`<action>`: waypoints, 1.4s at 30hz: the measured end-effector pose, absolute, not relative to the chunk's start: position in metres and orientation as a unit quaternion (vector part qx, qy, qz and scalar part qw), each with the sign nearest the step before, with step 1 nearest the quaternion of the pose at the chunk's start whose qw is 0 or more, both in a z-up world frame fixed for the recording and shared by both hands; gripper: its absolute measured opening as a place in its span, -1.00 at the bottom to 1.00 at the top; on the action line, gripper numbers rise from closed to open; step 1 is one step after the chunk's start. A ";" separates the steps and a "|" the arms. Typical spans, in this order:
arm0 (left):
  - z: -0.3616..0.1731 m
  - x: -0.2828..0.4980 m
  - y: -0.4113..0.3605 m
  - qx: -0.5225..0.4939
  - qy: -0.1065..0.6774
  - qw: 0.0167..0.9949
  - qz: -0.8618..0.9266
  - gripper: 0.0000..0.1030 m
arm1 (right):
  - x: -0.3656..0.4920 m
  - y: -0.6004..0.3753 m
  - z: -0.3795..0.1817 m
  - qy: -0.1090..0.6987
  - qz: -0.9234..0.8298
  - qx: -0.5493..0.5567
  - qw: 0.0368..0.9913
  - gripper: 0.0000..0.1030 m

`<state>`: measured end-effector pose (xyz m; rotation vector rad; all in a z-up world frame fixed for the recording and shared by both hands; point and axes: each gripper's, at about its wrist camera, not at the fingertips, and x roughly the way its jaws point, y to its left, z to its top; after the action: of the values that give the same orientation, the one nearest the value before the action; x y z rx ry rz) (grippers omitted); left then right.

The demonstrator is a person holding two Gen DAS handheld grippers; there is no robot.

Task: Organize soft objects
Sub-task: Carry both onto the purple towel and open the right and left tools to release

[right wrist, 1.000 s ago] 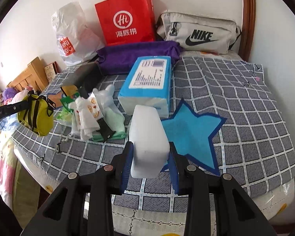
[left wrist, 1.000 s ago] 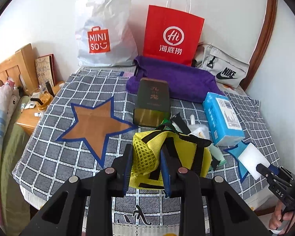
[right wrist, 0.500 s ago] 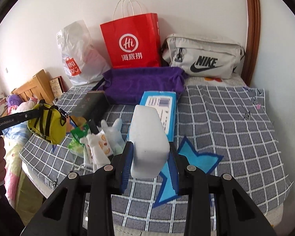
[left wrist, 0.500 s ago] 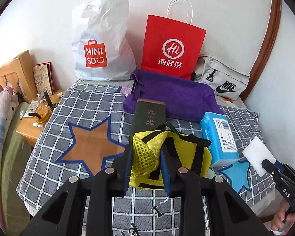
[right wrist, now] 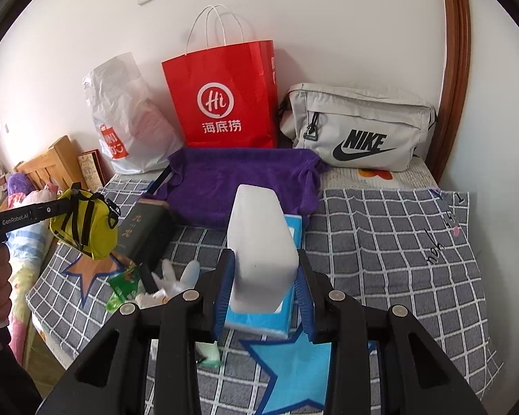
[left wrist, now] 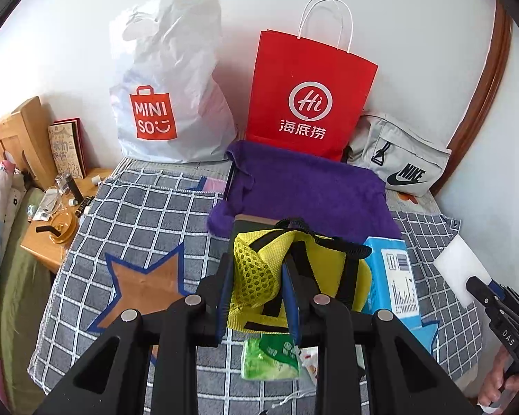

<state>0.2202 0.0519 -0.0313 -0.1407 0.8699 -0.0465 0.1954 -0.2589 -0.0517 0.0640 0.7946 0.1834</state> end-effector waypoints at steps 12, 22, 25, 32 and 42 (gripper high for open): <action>-0.040 0.276 0.053 -0.074 0.438 0.896 -0.016 -0.51 | 0.257 -0.253 -0.053 0.384 0.088 0.031 0.918 -0.33; -0.060 0.333 0.052 -0.082 0.450 0.889 -0.019 -0.51 | 0.310 -0.239 -0.063 0.391 0.094 0.014 0.916 -0.33; -0.068 0.349 0.050 -0.083 0.458 0.885 -0.022 -0.51 | 0.331 -0.235 -0.072 0.396 0.094 0.011 0.913 -0.33; -0.082 0.388 0.043 -0.087 0.473 0.876 -0.025 -0.51 | 0.372 -0.233 -0.092 0.407 0.095 0.005 0.909 -0.33; -0.110 0.441 0.035 -0.097 0.495 0.863 -0.037 -0.51 | 0.421 -0.230 -0.123 0.426 0.099 -0.001 0.899 -0.33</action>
<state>0.4406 0.0351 -0.1100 -0.2034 1.0383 -0.0784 0.4212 -0.2300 -0.1233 -0.0019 0.8824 0.2041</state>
